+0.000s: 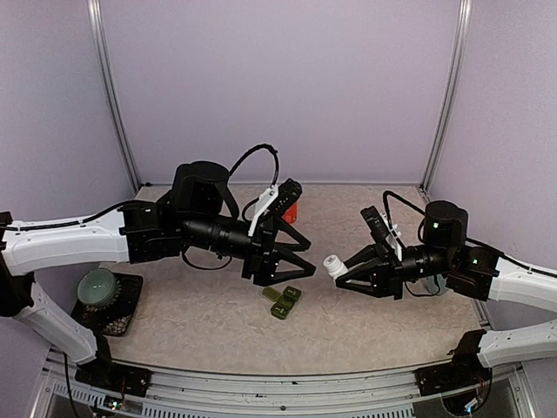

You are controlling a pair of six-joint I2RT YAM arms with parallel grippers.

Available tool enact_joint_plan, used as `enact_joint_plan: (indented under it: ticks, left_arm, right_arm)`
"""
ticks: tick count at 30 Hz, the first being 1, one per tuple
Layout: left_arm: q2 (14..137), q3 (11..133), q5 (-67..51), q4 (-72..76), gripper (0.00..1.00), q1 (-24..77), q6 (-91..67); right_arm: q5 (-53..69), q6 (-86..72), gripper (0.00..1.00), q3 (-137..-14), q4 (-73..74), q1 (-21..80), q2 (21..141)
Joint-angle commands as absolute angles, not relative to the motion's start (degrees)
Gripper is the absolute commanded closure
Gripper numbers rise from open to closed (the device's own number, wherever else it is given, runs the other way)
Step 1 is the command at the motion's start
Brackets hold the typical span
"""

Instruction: Sort the pills into containers

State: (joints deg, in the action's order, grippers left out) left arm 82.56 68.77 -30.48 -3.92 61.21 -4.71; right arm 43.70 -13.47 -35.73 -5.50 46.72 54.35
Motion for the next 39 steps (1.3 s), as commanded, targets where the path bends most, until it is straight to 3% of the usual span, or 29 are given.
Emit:
enact_joint_plan:
  ticks: [1, 16, 21, 25, 30, 39]
  left_arm:
    - [83.0, 68.2, -35.5, -2.2, 0.29, 63.4, 3.7]
    - [88.5, 74.4, -37.4, -1.9, 0.45, 65.0, 4.3]
    - [88.1, 74.1, -37.8, -0.5, 0.55, 65.0, 4.2]
    - [88.2, 74.1, -37.9, -0.3, 0.56, 65.0, 4.4]
    - [88.6, 73.8, -38.5, 0.3, 0.67, 65.0, 3.8]
    - [89.9, 74.8, -36.5, -0.3, 0.81, 65.0, 0.3]
  right_arm:
    - [55.2, -21.5, 0.82, -35.5, -13.7, 47.0, 53.6]
    - [59.2, -25.8, 0.82, -34.4, -19.8, 47.1, 56.9]
    - [59.3, -25.6, 0.82, -34.2, -20.0, 47.1, 57.8]
    - [59.4, -25.3, 0.82, -33.9, -20.2, 47.1, 58.3]
    - [58.9, -24.5, 0.82, -33.9, -19.8, 47.1, 58.7]
    - [53.3, -17.8, 0.82, -36.8, -9.6, 47.1, 57.6]
